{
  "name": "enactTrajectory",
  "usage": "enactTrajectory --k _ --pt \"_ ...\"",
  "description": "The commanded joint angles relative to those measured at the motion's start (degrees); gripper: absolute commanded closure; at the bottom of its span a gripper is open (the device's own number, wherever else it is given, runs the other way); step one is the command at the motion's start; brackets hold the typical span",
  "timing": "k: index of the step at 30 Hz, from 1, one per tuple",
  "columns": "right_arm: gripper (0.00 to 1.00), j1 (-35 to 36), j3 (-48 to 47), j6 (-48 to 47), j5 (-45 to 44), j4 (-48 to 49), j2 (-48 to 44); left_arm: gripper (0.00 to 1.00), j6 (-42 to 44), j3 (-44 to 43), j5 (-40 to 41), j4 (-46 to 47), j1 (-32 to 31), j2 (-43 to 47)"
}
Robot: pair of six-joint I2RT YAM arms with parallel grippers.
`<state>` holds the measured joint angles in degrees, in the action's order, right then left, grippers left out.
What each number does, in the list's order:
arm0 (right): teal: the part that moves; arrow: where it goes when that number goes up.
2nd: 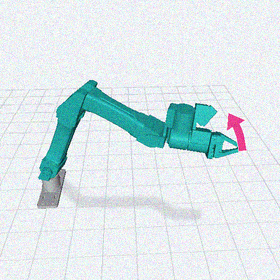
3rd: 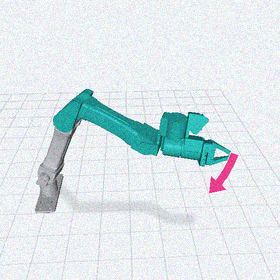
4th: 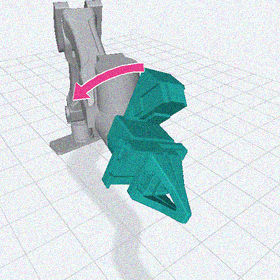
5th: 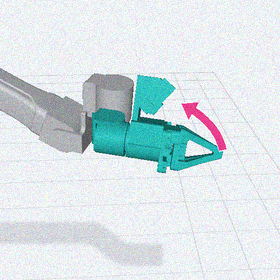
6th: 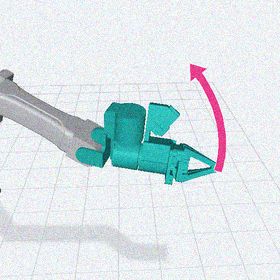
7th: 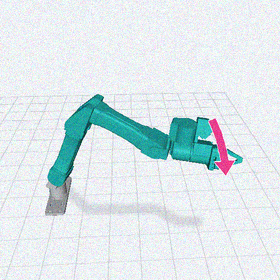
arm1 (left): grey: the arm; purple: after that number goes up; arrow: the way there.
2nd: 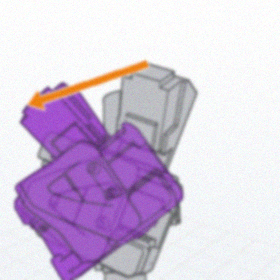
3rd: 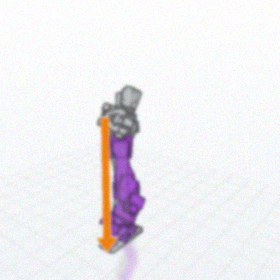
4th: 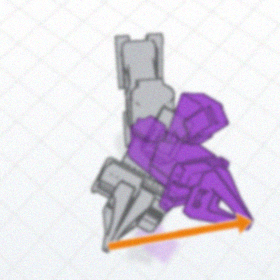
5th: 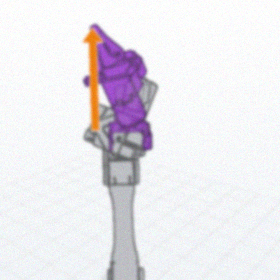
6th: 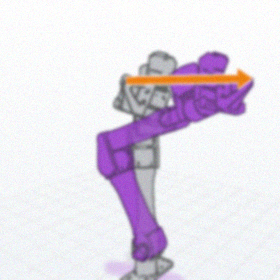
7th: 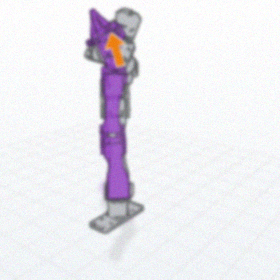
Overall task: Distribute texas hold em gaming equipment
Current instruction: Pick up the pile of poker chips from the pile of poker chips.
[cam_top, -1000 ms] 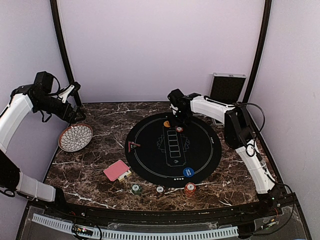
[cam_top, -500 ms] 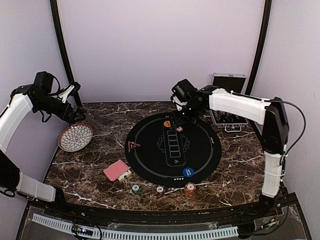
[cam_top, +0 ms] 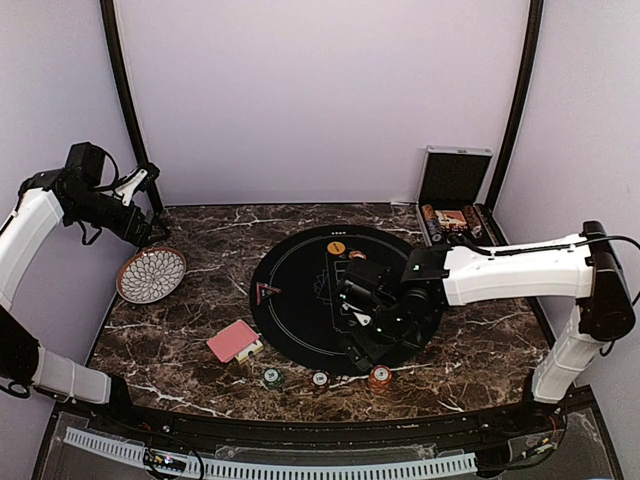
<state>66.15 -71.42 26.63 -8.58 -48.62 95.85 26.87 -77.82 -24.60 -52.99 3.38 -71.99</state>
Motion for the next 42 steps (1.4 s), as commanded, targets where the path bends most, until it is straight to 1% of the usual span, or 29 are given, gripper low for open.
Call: enactTrajectory --k 1,6,14,27,42 --pt "0.07 2.2 1.7 3.8 0.8 -2.0 -2.9 0.01 0.6 -0.3 -0.8 -2.2 0.0 1.3" --pt "0.07 2.5 3.8 3.4 1.9 -1.6 -1.9 0.01 0.5 -0.6 -1.2 -2.4 0.1 1.4" --pt "0.18 2.5 6.6 3.0 4.6 1.2 -0.8 0.01 0.5 -0.4 -1.1 -2.3 0.0 1.2" --pt "0.28 2.6 8.8 2.2 5.0 2.6 0.4 0.01 0.6 -0.4 -0.9 -2.0 0.0 0.9" --pt "0.5 2.5 8.4 2.2 5.0 2.4 0.8 0.01 0.6 -0.2 -0.5 -1.9 0.0 0.9"
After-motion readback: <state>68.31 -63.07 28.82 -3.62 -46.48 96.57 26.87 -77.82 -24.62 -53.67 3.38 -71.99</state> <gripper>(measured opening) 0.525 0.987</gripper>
